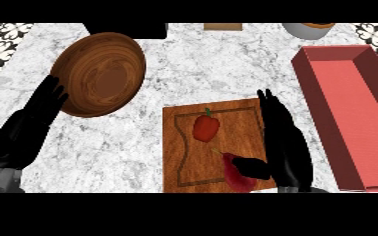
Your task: Pick the bell pepper from the cutting board and place it in the cardboard box
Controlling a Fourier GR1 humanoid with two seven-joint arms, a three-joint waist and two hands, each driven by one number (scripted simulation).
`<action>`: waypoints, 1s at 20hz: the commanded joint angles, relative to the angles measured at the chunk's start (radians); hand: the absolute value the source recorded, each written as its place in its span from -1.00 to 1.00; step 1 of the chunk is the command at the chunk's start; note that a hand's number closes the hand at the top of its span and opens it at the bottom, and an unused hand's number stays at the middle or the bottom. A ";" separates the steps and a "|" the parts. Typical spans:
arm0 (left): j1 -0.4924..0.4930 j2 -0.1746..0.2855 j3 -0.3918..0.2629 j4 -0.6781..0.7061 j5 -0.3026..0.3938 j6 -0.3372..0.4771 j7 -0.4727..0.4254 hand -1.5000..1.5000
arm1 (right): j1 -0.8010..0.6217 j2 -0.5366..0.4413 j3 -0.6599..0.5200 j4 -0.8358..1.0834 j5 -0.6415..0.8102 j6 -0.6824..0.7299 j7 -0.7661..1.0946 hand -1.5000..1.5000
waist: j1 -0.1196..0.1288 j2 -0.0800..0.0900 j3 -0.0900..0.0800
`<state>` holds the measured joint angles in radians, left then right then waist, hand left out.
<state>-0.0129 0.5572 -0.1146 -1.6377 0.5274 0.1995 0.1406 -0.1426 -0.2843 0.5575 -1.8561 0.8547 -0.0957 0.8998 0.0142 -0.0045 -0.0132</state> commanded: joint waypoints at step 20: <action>-0.008 -0.060 -0.013 0.006 -0.039 -0.003 0.009 0.00 | -0.361 0.283 -0.040 0.204 -0.160 0.392 0.550 -1.00 | -0.013 0.002 0.012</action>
<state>-0.0191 0.5241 -0.1014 -1.6188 0.5123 0.1747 0.1366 -0.4753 -0.0222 0.5239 -1.6769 0.7029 0.2073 1.2296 0.0086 -0.0042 -0.0015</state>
